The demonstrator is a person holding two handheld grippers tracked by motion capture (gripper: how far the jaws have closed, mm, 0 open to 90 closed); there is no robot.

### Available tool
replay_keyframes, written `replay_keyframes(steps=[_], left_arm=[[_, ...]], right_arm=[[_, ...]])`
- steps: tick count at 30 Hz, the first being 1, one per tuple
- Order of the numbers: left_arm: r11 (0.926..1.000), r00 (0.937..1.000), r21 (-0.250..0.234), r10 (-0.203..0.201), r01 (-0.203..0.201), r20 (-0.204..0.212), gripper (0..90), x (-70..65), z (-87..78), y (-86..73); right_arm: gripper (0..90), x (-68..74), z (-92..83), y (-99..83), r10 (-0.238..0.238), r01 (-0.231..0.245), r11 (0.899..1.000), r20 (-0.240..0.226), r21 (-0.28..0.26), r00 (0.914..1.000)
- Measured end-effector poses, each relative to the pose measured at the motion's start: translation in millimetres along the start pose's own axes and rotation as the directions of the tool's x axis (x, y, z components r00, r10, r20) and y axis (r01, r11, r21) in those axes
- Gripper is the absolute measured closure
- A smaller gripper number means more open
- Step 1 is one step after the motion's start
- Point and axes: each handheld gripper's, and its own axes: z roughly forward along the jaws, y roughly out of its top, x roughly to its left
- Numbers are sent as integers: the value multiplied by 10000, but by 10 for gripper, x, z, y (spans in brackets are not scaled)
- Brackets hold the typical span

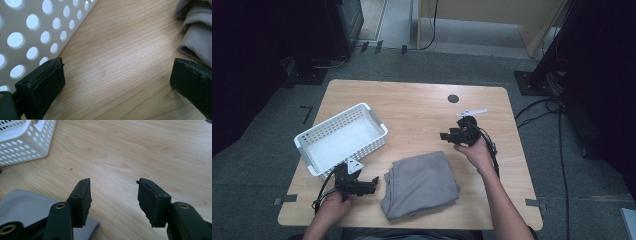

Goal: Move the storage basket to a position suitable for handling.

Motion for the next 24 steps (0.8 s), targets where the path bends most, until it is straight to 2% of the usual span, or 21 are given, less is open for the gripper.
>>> replay_keyframes(steps=[3, 4, 7, 13, 15, 18, 24], left_arm=[[10000, 10000, 0, -1, 1, 0, 0, 0, 0, 0], [10000, 10000, -2, -1, 1, 1, 0, 0, 0, 0], [10000, 10000, 1, 1, -1, -2, 0, 0, 0, 0], [10000, 10000, 14, 18, -18, -6, 0, 0, -1, 0], [10000, 10000, 6, 7, -7, -4, 0, 0, 0, 0], [10000, 10000, 6, 10, -10, -7, 0, 0, 0, 0], [10000, 10000, 11, 16, -16, -10, 0, 0, 0, 0]], right_arm=[[466, 32, 43, 62, -98, 98, 9999, -67, 76, 9999], [471, 77, 89, 142, -193, 197, 9997, -278, 136, 9994], [472, 136, 149, 232, -318, 325, 9994, -495, 136, 9983], [503, 213, 291, 357, -256, 252, 9997, -861, -54, 9960], [503, 235, 333, 412, -303, 321, 9993, -808, 205, 9963], [519, 281, 374, 484, -372, 379, 9993, -981, 62, 9945], [532, 394, 487, 652, -610, 650, 9975, -1269, 283, 9900]])
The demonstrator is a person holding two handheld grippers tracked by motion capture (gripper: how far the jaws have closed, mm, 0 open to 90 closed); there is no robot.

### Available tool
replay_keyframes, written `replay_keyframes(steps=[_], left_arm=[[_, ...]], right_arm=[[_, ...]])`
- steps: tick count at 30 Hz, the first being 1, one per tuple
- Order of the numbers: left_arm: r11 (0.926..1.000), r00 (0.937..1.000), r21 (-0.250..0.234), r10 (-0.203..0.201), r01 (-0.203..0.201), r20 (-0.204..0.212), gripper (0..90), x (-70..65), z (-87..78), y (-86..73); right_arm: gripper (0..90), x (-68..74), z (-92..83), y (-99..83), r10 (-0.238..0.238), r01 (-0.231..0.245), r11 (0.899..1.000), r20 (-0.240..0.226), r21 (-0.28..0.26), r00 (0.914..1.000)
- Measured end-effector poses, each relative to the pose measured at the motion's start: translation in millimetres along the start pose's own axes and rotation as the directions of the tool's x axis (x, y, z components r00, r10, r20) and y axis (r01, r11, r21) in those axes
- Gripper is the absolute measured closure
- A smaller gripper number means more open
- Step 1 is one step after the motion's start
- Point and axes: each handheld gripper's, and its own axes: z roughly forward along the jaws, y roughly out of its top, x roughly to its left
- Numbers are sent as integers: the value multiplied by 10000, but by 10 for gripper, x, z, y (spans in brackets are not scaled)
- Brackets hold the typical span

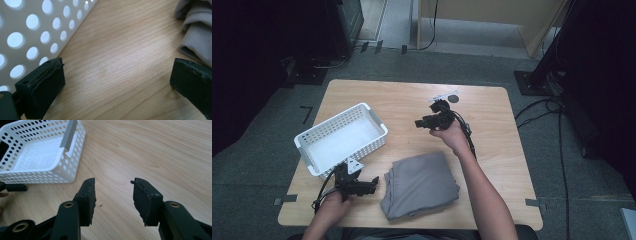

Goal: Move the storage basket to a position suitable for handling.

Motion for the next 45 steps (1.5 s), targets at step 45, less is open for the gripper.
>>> replay_keyframes(steps=[45], left_arm=[[10000, 10000, -24, -14, 14, -11, 0, -1, 1, 0]], right_arm=[[670, 652, 1386, 859, -473, 694, 9816, -1258, 1778, 9909]])
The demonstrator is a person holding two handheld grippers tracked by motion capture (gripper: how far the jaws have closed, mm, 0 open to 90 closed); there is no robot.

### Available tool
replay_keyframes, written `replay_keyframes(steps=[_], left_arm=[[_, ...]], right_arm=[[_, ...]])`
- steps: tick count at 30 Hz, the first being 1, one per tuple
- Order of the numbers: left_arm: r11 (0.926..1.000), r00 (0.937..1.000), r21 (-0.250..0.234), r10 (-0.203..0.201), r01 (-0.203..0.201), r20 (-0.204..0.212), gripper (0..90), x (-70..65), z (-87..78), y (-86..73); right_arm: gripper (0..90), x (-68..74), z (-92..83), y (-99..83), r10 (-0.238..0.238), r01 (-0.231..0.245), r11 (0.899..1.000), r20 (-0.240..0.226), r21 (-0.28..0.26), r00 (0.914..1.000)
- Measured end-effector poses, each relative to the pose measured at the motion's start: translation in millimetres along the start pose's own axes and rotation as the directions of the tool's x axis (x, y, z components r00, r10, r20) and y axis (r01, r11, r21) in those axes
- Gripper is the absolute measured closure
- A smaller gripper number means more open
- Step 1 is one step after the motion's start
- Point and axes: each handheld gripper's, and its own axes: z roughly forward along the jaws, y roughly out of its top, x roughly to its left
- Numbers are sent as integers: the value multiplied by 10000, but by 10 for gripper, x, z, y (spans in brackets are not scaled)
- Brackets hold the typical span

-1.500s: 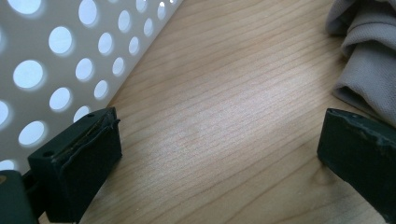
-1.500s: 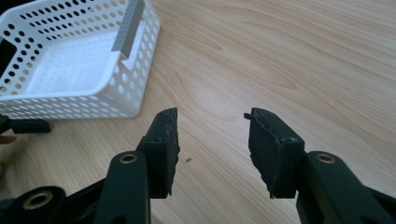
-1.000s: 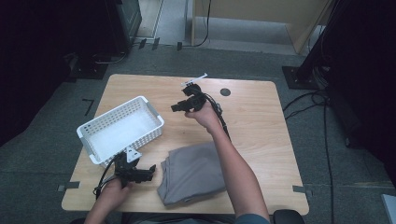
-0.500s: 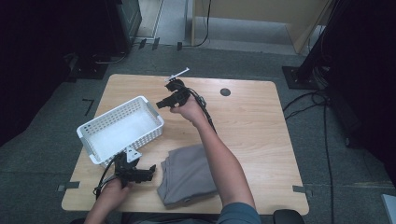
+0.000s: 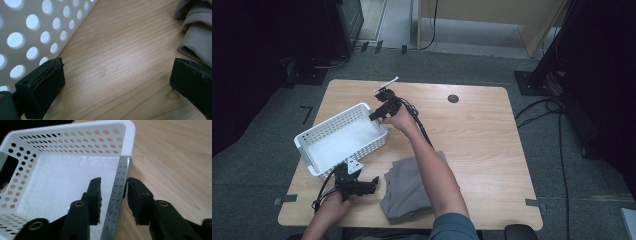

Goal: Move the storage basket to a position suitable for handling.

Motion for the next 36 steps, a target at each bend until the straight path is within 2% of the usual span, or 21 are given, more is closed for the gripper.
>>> replay_keyframes(steps=[1, 3, 4, 5, 10, 16, 20, 24, 25, 26, 27, 28, 29, 30, 33, 34, 35, 36], left_arm=[[10000, 10000, 2, 2, -2, 0, 0, 0, 0, 0], [10000, 10000, 0, -2, 2, 0, 0, 0, 0, 0], [10000, 10000, 8, 18, -18, 39, 0, -4, 0, 0], [10000, 10000, 0, 35, -35, 38, 0, -5, 0, 0], [10000, 10000, -20, 42, -42, 71, 0, -11, 1, -2], [10000, 10000, -15, 43, -43, 72, 0, -10, 1, -1], [10000, 10000, -18, 24, -24, 78, 0, -12, 1, -2], [10000, 10000, -17, 30, -29, 81, 0, -11, 1, -2], [10000, 10000, -17, 30, -29, 81, 0, -11, 1, -2], [10000, 10000, 1, 50, -50, 82, 0, -10, -1, -1], [10000, 10000, 3, 53, -53, 78, 0, -10, -1, -1], [10000, 10000, 3, 53, -53, 78, 0, -10, -1, -1], [10000, 10000, 1, 48, -48, 81, 0, -10, 0, -1], [10000, 10000, -2, 45, -45, 80, 0, -11, 0, -2], [10000, 10000, -1, 46, -46, 82, 0, -10, 0, -1], [10000, 10000, -1, 46, -46, 82, 0, -10, 0, -1], [10000, 10000, 2, 46, -46, 82, 0, -10, -1, -1], [10000, 10000, -5, 40, -40, 84, 0, -11, 0, -2]], right_arm=[[705, -2, 20, 3, 84, -86, 9999, 132, 122, 9999], [709, -6, 31, 3, 222, -226, 9994, 153, 259, 9996], [736, -28, 29, 10, 810, -812, 9964, 85, 235, 9967], [746, -34, 23, 16, 1087, -1090, 9938, 156, 205, 9939], [773, -82, -16, 29, 1855, -1857, 9826, 544, -14, 9811], [780, -178, -113, -1, 2160, -2147, 9764, 1183, -235, 9692], [779, -305, -231, -81, 2580, -2530, 9660, 1346, -533, 9567], [778, -491, -411, -218, 3099, -2982, 9498, 1545, -942, 9381], [778, -491, -411, -218, 3099, -2982, 9498, 1545, -942, 9381], [778, -596, -528, -305, 3392, -3236, 9394, 1696, -1133, 9253], [778, -635, -571, -336, 3481, -3312, 9361, 1765, -1188, 9207], [778, -635, -571, -336, 3481, -3312, 9361, 1765, -1188, 9207], [778, -751, -705, -432, 3761, -3546, 9248, 1905, -1380, 9068], [778, -792, -753, -470, 3835, -3601, 9215, 1956, -1454, 9026], [776, -947, -942, -636, 4230, -3925, 9033, 2074, -1731, 8821], [776, -947, -942, -636, 4230, -3925, 9033, 2074, -1731, 8821], [776, -1031, -1068, -743, 4466, -4101, 8916, 2240, -1920, 8662], [776, -1071, -1131, -797, 4599, -4205, 8846, 2275, -2016, 8583]])
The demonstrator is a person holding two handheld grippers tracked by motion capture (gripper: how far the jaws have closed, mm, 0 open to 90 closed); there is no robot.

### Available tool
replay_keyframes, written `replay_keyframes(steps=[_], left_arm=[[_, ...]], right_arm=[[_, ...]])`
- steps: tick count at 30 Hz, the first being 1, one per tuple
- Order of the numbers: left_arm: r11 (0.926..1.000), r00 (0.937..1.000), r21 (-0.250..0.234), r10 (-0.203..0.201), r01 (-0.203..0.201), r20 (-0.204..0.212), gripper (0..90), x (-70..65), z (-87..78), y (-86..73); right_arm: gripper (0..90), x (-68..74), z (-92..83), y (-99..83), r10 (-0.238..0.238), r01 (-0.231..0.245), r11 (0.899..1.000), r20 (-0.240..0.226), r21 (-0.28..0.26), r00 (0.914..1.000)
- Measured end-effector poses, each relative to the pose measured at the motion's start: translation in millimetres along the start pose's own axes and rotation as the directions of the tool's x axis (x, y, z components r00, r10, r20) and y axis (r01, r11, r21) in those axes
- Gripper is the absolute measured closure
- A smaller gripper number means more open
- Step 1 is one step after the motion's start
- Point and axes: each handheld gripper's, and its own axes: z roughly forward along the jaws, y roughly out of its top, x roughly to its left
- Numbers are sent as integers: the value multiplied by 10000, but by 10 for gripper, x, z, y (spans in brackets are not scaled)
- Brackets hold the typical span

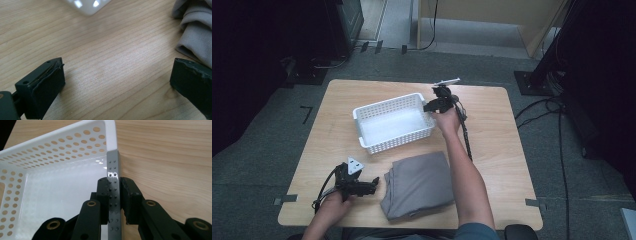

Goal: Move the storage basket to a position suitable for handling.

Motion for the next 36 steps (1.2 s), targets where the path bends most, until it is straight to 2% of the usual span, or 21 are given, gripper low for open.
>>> replay_keyframes(steps=[1, 2, 3, 4, 5, 6, 9, 11, 12, 13, 15, 21, 23, 26, 27, 29, 34, 36], left_arm=[[10000, 10000, 0, 0, 0, 0, 0, 0, 0, 0], [10000, 10000, -2, -2, 2, -1, 0, 0, 0, 0], [10000, 10000, -2, -3, 3, -1, 0, 0, 0, 0], [10000, 10000, 6, 6, -6, -1, 0, 1, 0, 0], [10000, 10000, 6, 6, -6, -1, 0, 1, 0, 0], [10000, 10000, 2, 1, -1, 1, 0, 0, 0, 0], [10000, 10000, 7, 5, -5, -1, 0, 1, 0, 0], [10000, 10000, 7, 9, -9, 0, 0, 1, 0, 0], [10000, 10000, 7, 9, -9, 0, 0, 1, 0, 0], [10000, 10000, 1, 0, 0, 2, 0, 0, 0, 0], [10000, 10000, 2, 1, -1, 2, 0, 0, 0, 0], [10000, 10000, 8, 8, -8, 0, 0, 1, 0, 0], [10000, 10000, 8, 5, -5, 1, 0, 1, 0, 0], [10000, 10000, 13, 15, -16, 11, 0, 2, 1, 3], [10000, 10000, 32, 42, -42, 17, 0, 3, 3, 5], [10000, 10000, 27, 35, -35, 16, 0, 2, 4, 6], [10000, 10000, 32, 58, -58, 22, 0, 4, 4, 6], [10000, 10000, 36, 78, -78, 39, 0, 6, 7, 10]], right_arm=[[776, 0, 0, 0, 0, 0, 10000, 0, 0, 10000], [776, -79, -52, -21, 118, -117, 9999, 130, -71, 9998], [776, -265, -175, -71, 495, -489, 9985, 276, -232, 9984], [776, -328, -215, -89, 604, -594, 9978, 314, -307, 9977], [776, -328, -215, -89, 604, -594, 9978, 314, -307, 9977], [776, -473, -318, -132, 916, -893, 9949, 507, -468, 9945], [775, -666, -469, -187, 1241, -1191, 9907, 775, -664, 9892], [776, -759, -541, -220, 1438, -1367, 9874, 924, -794, 9853], [776, -759, -541, -220, 1438, -1367, 9874, 924, -794, 9853], [775, -854, -603, -263, 1661, -1570, 9837, 1075, -879, 9802], [774, -920, -646, -303, 1862, -1755, 9789, 1022, -1051, 9772], [737, -962, -678, -323, 1901, -1809, 9772, 784, -1116, 9786], [671, -954, -760, -345, 1857, -1779, 9753, 497, -1306, 9814], [667, -922, -844, -379, 1626, -1541, 9785, 530, -1370, 9853], [670, -883, -935, -430, 1445, -1362, 9779, 421, -1586, 9886], [685, -842, -1000, -473, 1341, -1272, 9779, 310, -1657, 9905], [745, -712, -1099, -594, 886, -844, 9809, 159, -1754, 9959], [779, -618, -1124, -676, 707, -722, 9822, -147, -1734, 9974]])
